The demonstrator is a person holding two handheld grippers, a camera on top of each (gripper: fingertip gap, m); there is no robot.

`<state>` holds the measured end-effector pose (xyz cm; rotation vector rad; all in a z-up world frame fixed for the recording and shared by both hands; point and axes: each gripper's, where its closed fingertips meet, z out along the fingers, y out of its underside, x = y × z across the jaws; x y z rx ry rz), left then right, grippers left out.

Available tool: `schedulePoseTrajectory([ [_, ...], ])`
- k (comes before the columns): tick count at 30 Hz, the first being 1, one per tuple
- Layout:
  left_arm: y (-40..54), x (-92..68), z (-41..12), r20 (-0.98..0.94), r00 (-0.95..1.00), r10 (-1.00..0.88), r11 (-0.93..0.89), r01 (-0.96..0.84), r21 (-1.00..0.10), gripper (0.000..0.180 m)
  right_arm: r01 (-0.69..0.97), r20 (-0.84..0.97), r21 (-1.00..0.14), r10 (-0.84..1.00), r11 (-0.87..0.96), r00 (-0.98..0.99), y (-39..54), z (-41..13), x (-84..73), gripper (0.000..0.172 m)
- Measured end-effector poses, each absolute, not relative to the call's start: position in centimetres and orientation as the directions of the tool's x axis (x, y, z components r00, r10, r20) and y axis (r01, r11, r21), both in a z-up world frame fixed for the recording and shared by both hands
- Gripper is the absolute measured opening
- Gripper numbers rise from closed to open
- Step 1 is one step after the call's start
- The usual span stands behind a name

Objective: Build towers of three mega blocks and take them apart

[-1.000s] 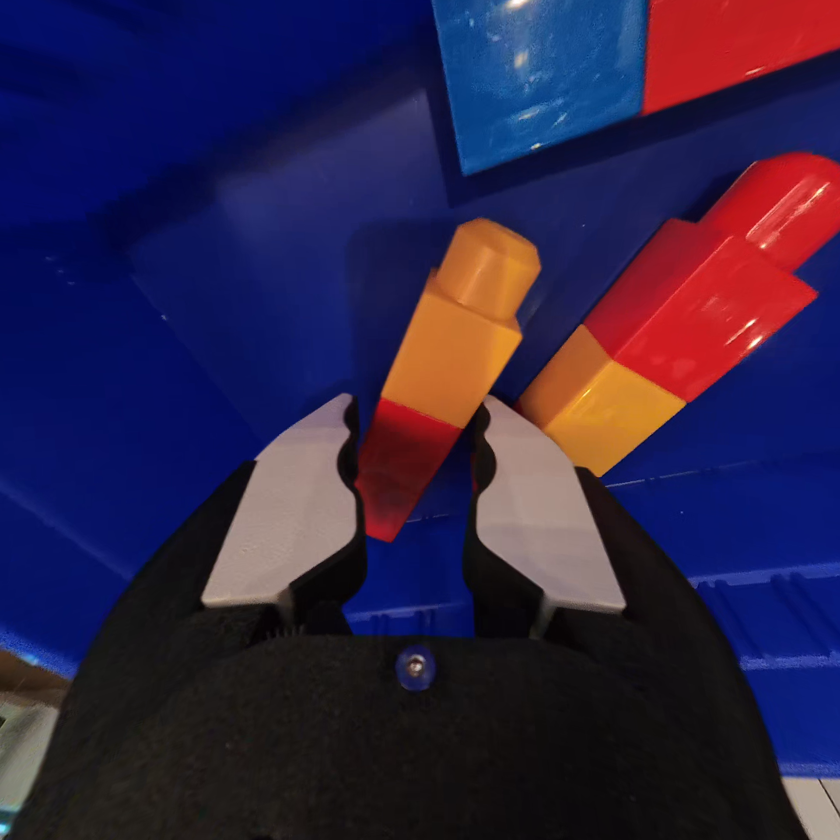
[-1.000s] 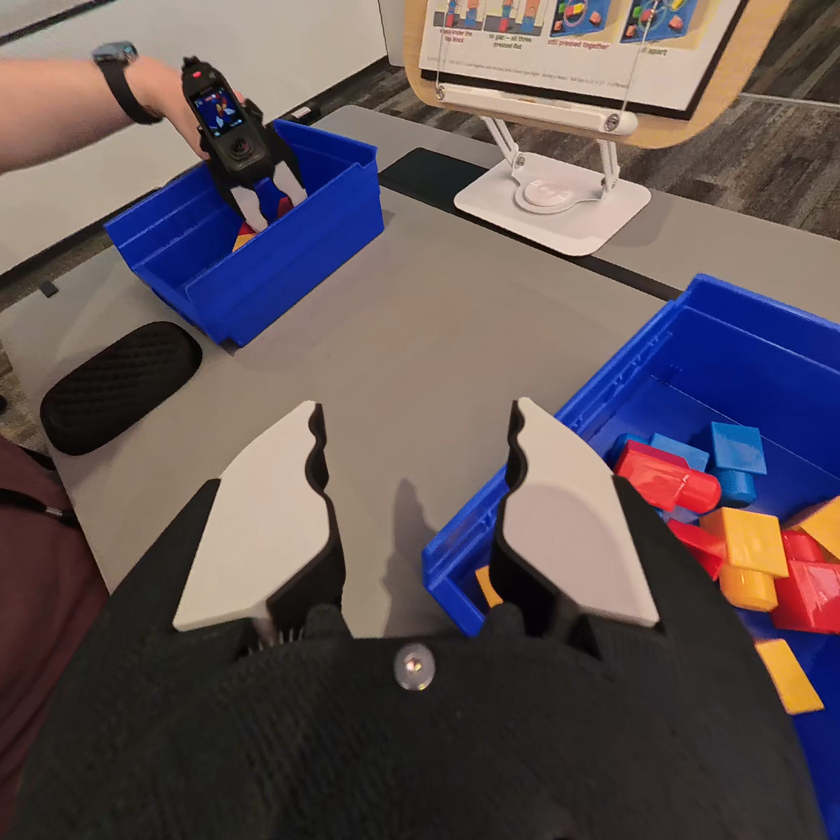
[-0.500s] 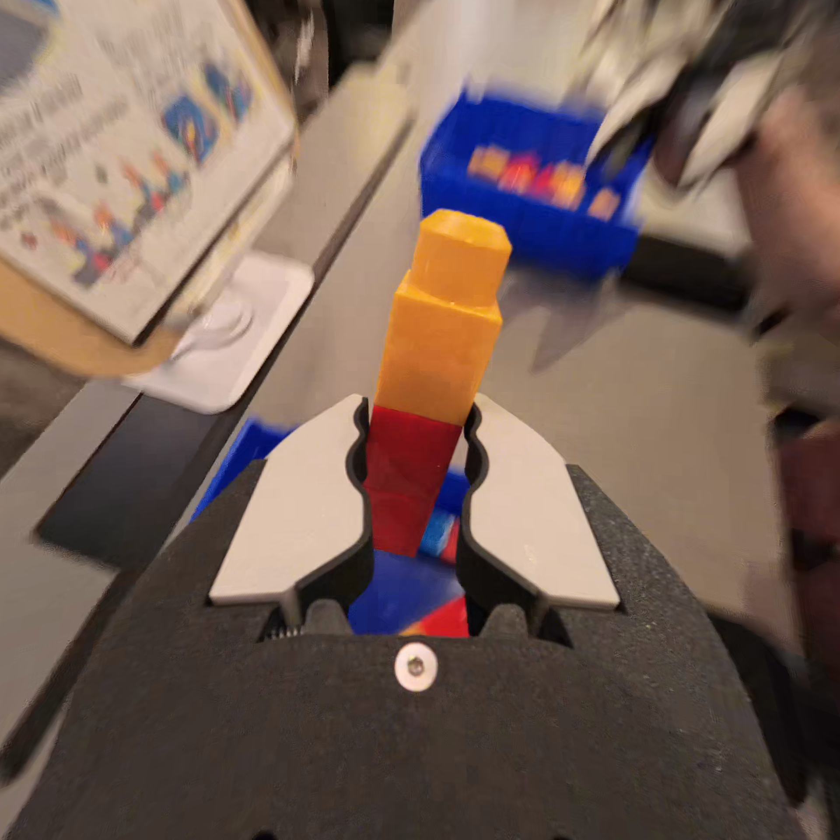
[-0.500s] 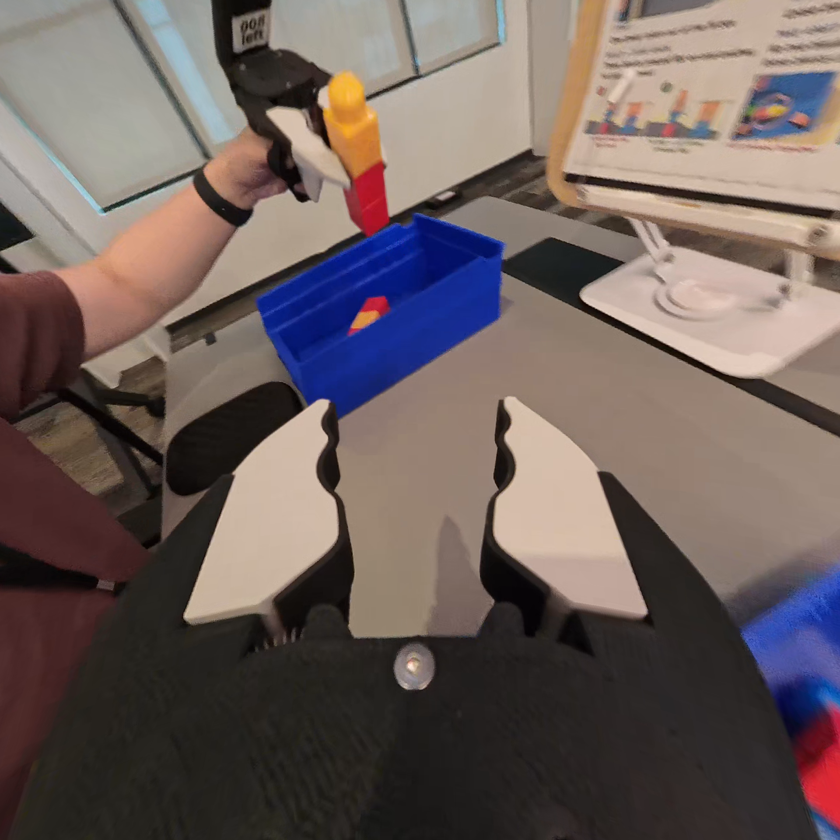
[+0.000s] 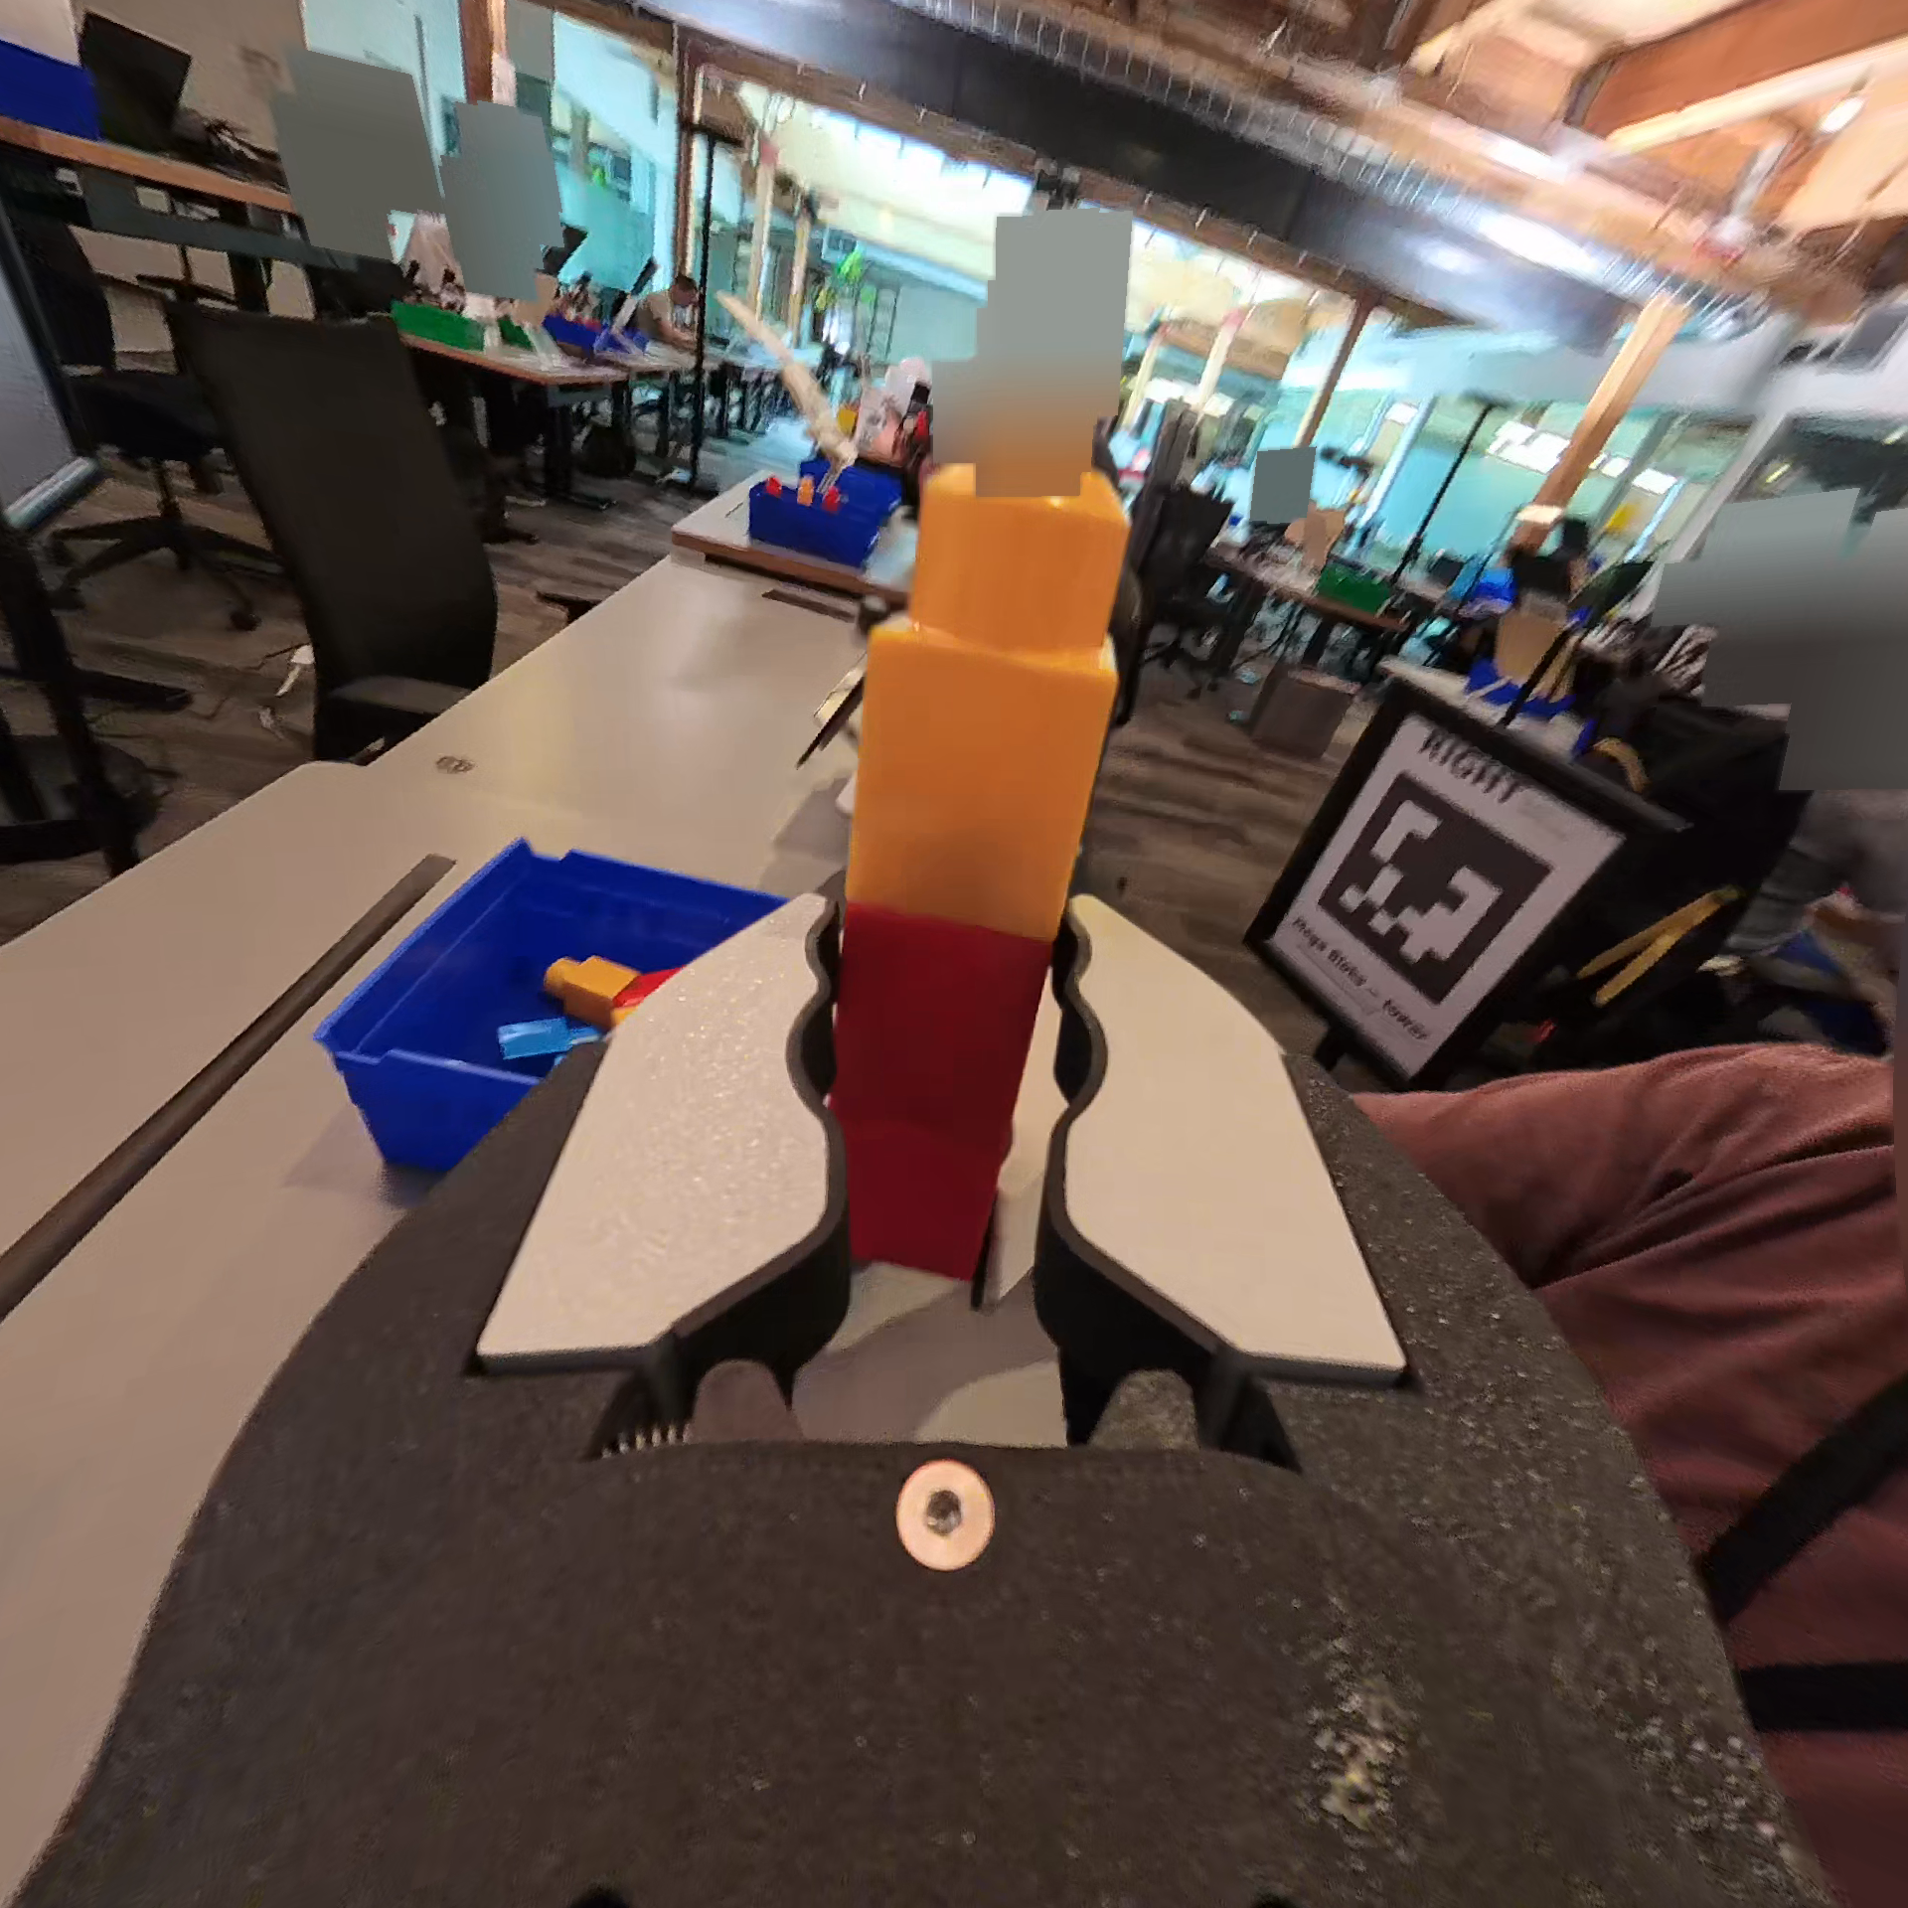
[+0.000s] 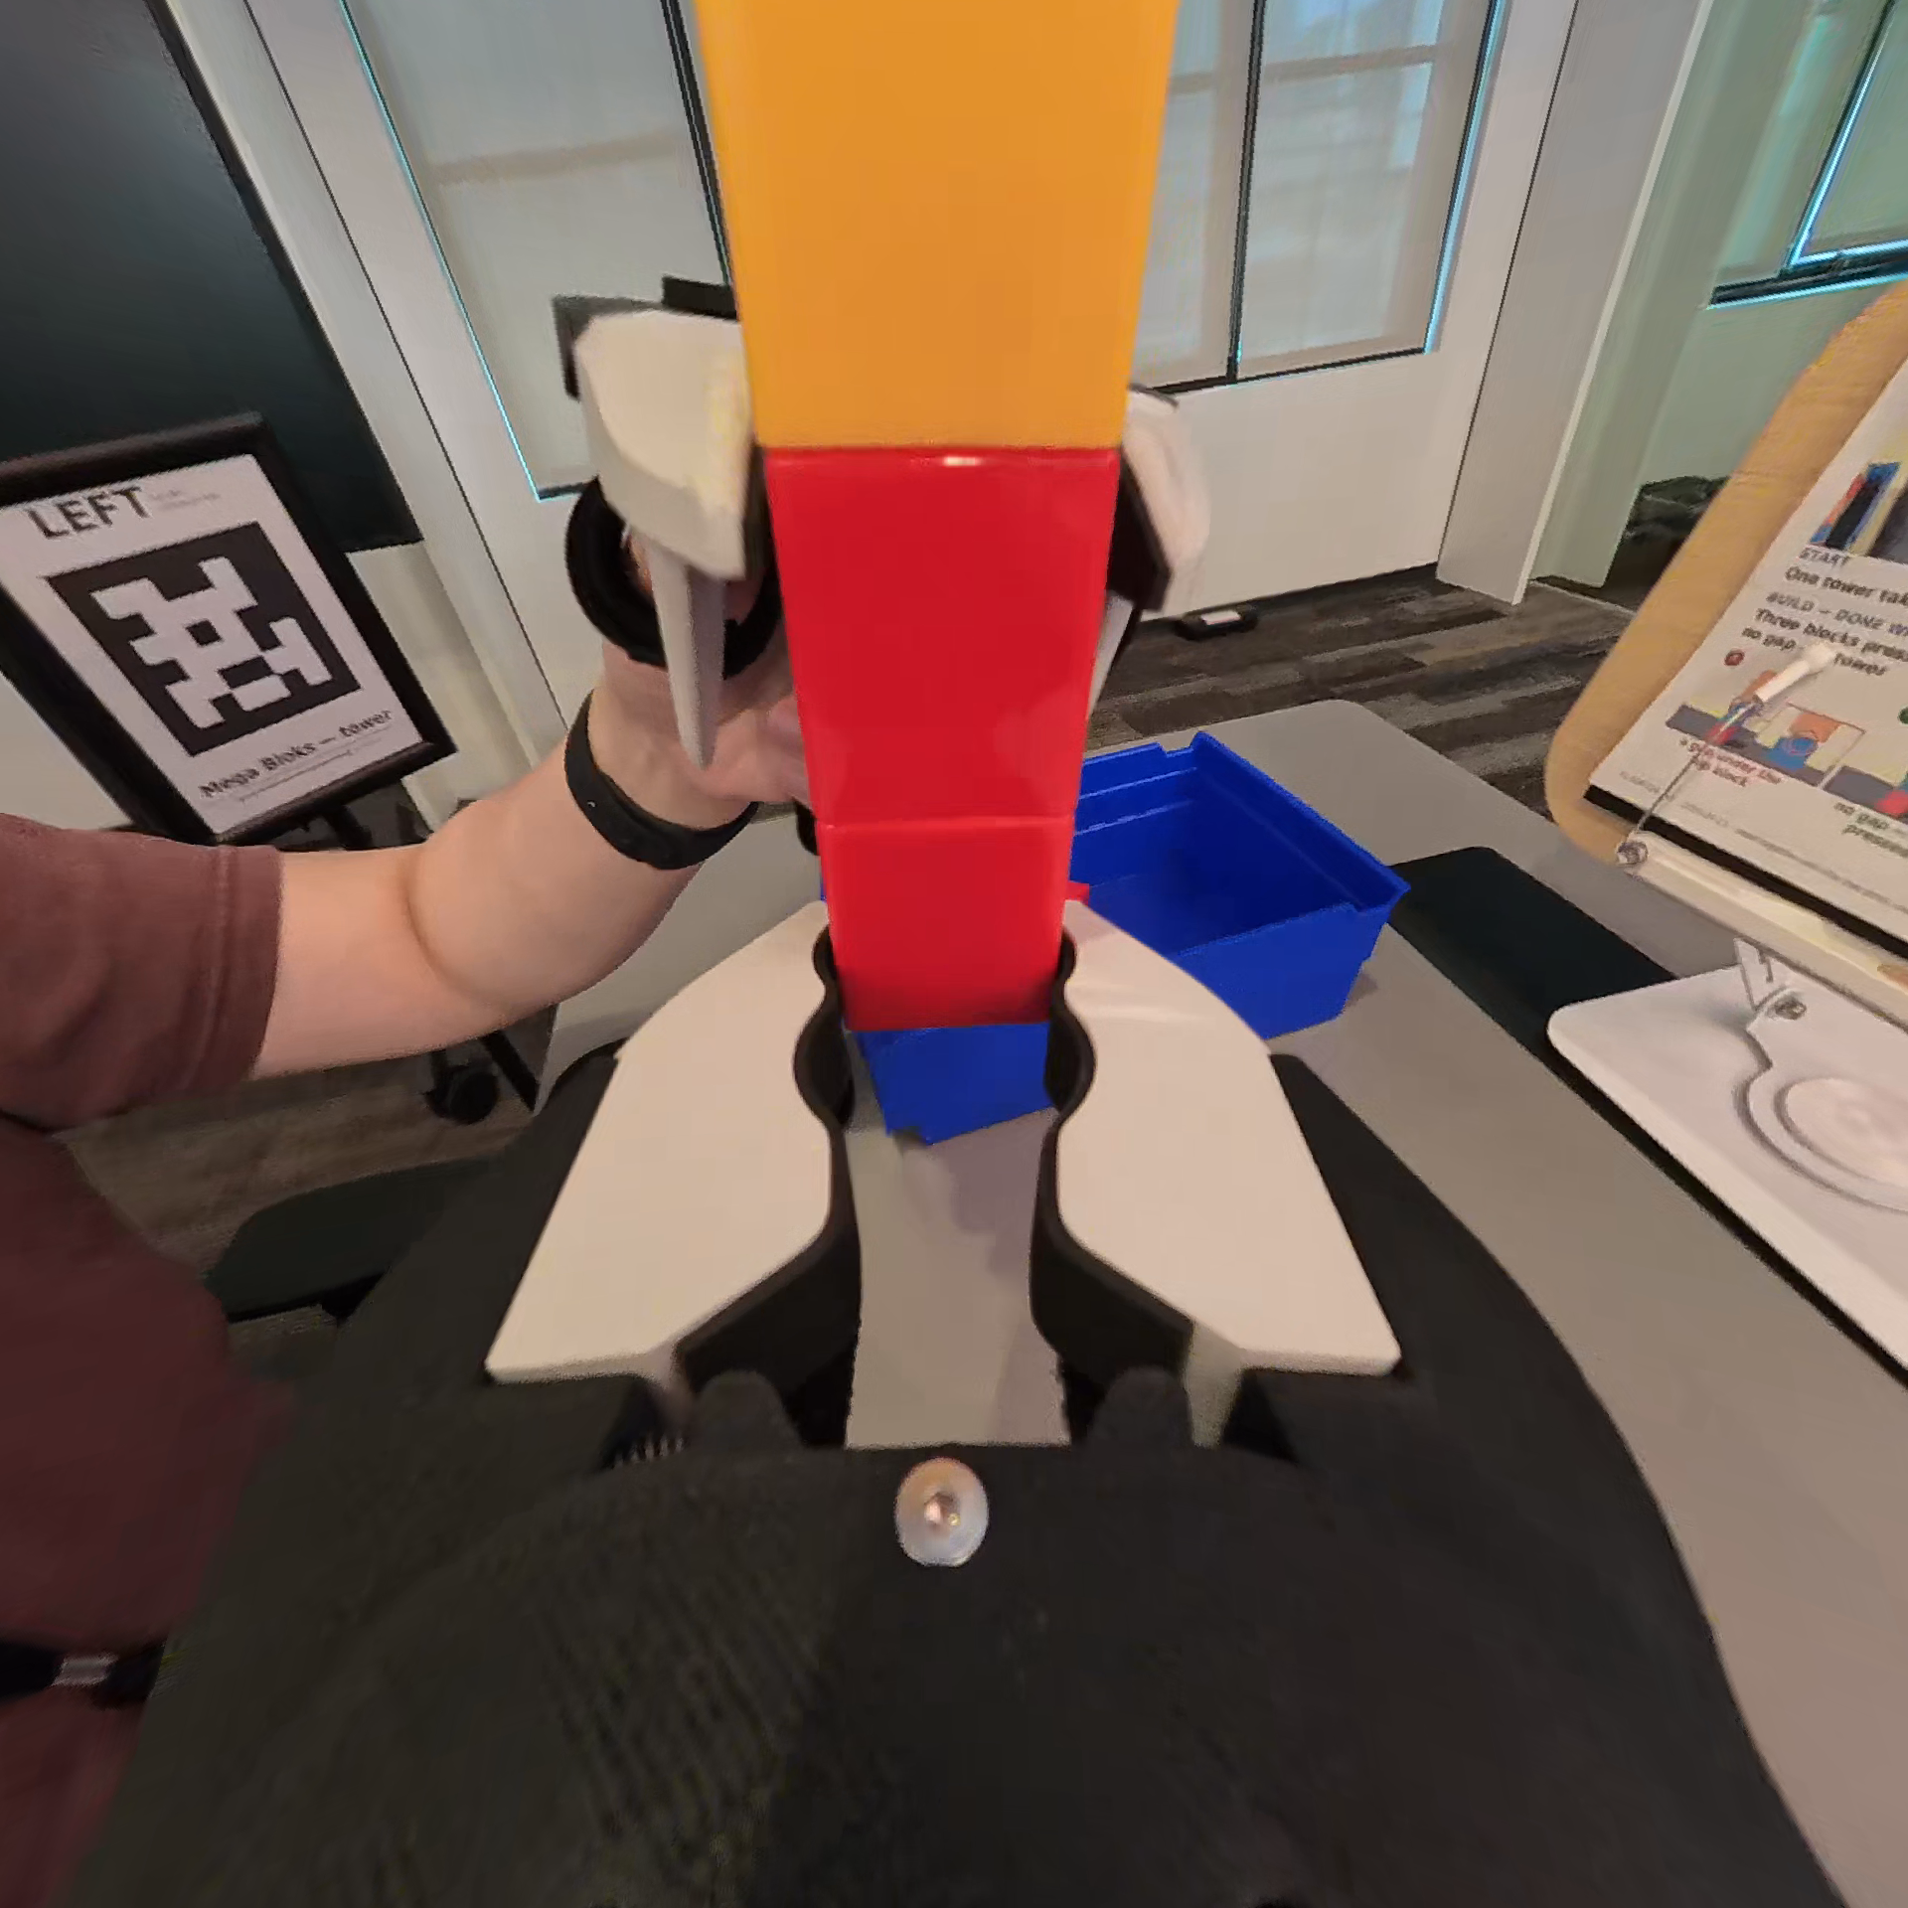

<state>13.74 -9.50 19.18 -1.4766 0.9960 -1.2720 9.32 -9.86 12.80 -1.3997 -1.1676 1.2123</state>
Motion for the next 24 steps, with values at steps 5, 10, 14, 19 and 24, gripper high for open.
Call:
schedulePoseTrajectory([
  [5,-9.7,17.8,17.1,0.177,0.166,-0.97,-0.2,-0.135,-0.97,0.038,0.077,-0.17,-0.982,0.984,-0.173,0.048,-10.2,12.6,13.1,0.035],
  [10,-9.5,20.8,17.7,0.262,0.099,-0.96,-0.269,-0.06,-0.961,0.036,0.031,-0.201,-0.979,0.977,-0.204,0.073,-10.1,13.1,16.7,0.034],
  [14,-7.8,20.0,22.9,0.311,0.047,-0.949,-0.287,0.269,-0.919,0.036,0.21,-0.204,-0.948,0.963,-0.239,0.176,-9.7,8.2,18.9,0.034],
  [19,-6.7,21.7,20.3,0.244,0.122,-0.962,-0.244,0.012,-0.97,0.036,0.236,-0.224,-0.861,0.752,-0.451,0.62,-1.4,1.5,29.9,0.035],
  [24,-7.3,23.7,16.9,0.272,0.089,-0.958,-0.279,-0.08,-0.957,0.037,0.18,-0.191,-0.788,0.511,-0.589,0.838,3.5,-3.9,37.9,0.046],
])
